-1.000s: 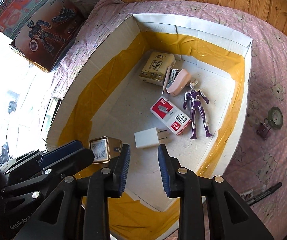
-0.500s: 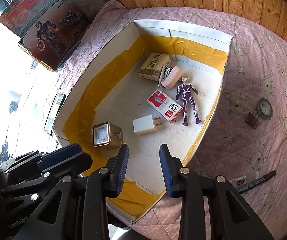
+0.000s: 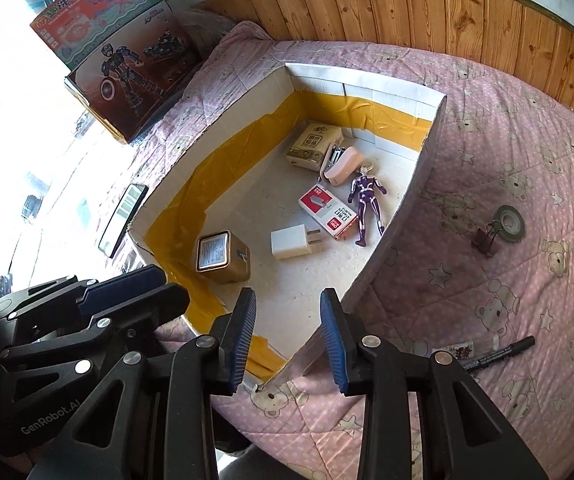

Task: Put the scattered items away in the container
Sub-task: 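Withdraw both tools from the box toward the black marker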

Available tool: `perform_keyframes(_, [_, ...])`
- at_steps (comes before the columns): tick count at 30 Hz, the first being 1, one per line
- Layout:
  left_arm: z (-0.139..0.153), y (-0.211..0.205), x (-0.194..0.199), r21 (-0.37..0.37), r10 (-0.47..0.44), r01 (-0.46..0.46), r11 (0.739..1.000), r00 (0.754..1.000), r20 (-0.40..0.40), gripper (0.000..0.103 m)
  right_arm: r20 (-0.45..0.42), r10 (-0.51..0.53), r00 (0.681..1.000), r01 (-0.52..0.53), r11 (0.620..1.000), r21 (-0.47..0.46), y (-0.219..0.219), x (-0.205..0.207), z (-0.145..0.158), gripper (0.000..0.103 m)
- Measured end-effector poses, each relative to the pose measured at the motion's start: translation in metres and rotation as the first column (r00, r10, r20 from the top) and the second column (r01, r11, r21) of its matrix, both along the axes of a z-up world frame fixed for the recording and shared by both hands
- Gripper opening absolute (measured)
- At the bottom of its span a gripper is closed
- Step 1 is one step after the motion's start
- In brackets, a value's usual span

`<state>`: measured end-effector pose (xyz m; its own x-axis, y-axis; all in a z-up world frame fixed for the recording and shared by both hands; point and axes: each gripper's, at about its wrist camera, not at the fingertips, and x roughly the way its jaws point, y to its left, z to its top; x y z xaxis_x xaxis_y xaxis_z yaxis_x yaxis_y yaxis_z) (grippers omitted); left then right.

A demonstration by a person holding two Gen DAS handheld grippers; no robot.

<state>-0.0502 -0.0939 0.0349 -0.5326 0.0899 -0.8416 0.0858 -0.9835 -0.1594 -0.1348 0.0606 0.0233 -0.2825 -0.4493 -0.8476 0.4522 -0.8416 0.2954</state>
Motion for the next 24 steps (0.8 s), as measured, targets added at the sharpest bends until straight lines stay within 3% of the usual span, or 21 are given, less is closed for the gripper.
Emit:
perform_keyframes(9, [-0.004, 0.026, 0.012, 0.011, -0.035, 0.035, 0.999, 0.999, 0.0, 0.029, -0.056, 0.01, 0.998, -0.011, 1.0, -0.011, 0.023, 0.022, 0.003, 0.037])
perform_keyframes(15, [-0.001, 0.051, 0.027, 0.006, -0.079, 0.079, 0.997, 0.996, -0.047, 0.031, -0.117, -0.013, 0.993, 0.009, 0.999, -0.036, 0.048, 0.039, 0.007, 0.037])
perform_keyframes(20, [-0.003, 0.077, 0.034, 0.025, -0.14, 0.143, 0.989, 0.987, -0.074, 0.036, -0.159, -0.075, 0.984, 0.065, 0.995, -0.069, 0.078, 0.052, 0.003, 0.037])
perform_keyframes(24, [-0.011, 0.101, 0.033, 0.045, -0.183, 0.186, 0.982, 0.981, -0.058, 0.037, -0.137, -0.144, 0.98, 0.13, 0.986, -0.106, 0.108, 0.055, -0.011, 0.037])
